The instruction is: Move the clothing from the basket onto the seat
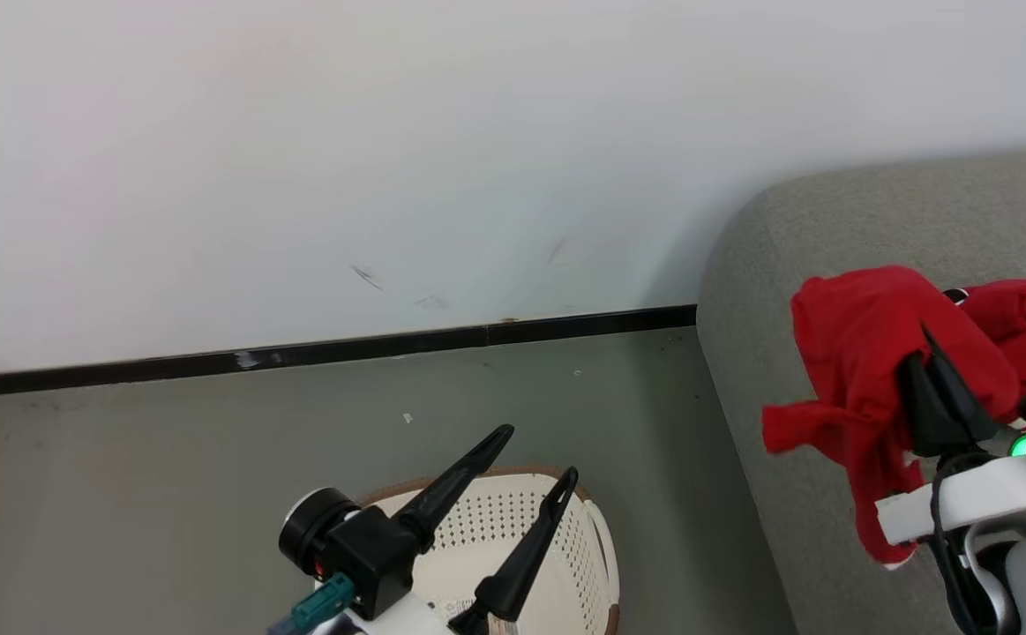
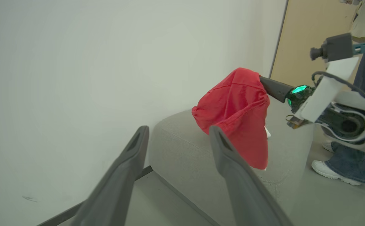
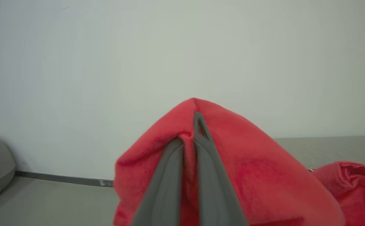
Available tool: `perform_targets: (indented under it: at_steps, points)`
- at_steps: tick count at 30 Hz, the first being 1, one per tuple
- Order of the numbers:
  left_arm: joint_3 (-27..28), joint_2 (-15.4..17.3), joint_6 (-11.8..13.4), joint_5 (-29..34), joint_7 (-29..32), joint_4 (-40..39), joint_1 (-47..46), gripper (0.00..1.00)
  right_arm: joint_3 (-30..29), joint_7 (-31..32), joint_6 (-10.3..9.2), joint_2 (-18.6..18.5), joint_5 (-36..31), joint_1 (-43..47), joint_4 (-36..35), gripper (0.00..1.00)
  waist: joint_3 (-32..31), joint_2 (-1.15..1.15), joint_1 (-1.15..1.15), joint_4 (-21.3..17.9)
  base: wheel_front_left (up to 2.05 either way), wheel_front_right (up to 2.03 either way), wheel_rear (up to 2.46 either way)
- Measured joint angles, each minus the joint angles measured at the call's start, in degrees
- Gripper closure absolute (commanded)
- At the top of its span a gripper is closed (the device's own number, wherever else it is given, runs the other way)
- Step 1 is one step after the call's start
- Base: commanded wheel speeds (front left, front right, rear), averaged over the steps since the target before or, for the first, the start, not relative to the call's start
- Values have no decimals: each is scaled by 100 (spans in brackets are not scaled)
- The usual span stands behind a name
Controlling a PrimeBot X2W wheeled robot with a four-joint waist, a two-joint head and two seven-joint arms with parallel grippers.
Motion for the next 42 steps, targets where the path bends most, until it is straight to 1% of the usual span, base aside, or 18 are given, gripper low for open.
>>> perform_targets:
  at_steps: [4,9,25,33,37,39,42]
  points:
    - [-127,-69,-13,0,-58,51,25,0,-377,0,0,-38,-9,224,-192,100,7,0,0,-105,0,0,0]
    - [-304,-138,-141,0,-122,101,26,0,-738,0,0,-41,-10,496,-360,100,14,0,0,-254,0,0,0]
    - [-813,-237,-308,10,-255,368,23,0,-1328,0,0,73,-125,1177,-645,100,7,0,0,-824,0,0,0]
    - [-840,-285,-311,10,-324,458,23,0,-1249,0,0,60,-218,1286,-668,100,-36,0,0,-1054,0,0,0]
    - [-802,-291,-303,10,-368,498,24,0,-939,0,0,37,-122,1264,-532,100,-51,0,0,-1150,0,0,0]
    - [-762,-291,-288,13,-375,502,25,0,-833,0,0,-40,-110,1228,-416,100,-44,0,0,-1187,0,0,0]
    - [-747,-293,-245,32,-376,499,25,0,-833,4,0,-177,-100,944,-252,100,1,0,0,-1205,0,0,0]
